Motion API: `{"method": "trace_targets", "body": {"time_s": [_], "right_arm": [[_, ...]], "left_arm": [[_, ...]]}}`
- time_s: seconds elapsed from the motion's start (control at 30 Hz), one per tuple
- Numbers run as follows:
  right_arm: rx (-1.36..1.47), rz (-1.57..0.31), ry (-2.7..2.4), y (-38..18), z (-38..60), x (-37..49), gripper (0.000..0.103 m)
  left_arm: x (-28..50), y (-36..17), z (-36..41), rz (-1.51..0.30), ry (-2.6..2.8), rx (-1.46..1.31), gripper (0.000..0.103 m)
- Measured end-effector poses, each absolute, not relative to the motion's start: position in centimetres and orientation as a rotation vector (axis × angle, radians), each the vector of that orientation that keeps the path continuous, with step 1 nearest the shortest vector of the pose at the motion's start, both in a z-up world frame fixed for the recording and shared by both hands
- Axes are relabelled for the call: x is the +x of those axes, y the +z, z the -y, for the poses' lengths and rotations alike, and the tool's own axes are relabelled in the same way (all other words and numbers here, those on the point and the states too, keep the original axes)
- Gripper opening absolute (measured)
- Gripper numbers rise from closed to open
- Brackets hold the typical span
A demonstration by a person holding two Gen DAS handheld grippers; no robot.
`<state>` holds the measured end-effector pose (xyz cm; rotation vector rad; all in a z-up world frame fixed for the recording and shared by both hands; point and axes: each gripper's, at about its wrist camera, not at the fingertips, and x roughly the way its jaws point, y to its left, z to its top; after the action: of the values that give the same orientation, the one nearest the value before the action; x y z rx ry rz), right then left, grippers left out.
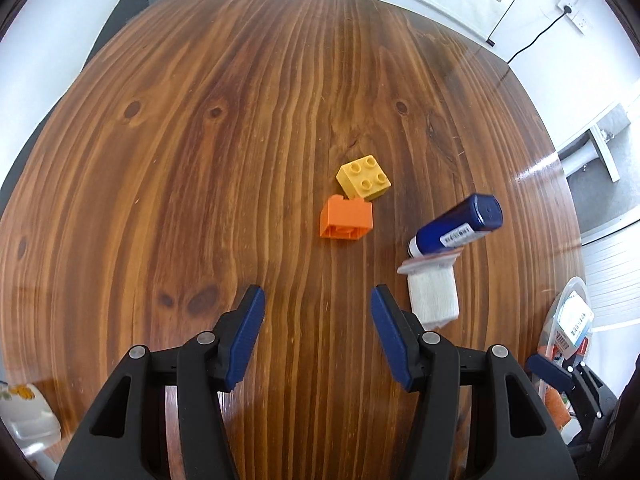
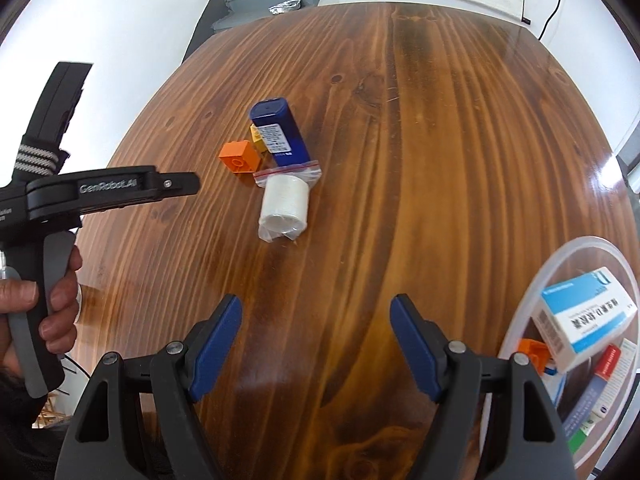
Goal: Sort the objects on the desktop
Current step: 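Withdraw both open tools from the bowl back toward the remaining table items, then grasp the orange brick with the left tool while the right tool grasps the bagged bandage roll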
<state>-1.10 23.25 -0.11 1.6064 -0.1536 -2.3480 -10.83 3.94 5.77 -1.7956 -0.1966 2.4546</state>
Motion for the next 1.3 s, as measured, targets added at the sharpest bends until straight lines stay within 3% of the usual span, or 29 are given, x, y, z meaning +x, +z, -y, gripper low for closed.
{"method": "trace_targets", "body": {"time_s": [0.4,1.3], "right_arm": [[1.679,0.225,-2.373,-1.8,-22.1,-3.1,0.08],[1.651,0.176,-2.393,-2.8,-19.7,-6.9,0.08]], "left_arm": [[-14.6,3.8,-4.9,0.184,2.415,-1.796,0.059],[-16.0,2.3,-5.1,0.22,2.365,-1.769,0.059]]}}
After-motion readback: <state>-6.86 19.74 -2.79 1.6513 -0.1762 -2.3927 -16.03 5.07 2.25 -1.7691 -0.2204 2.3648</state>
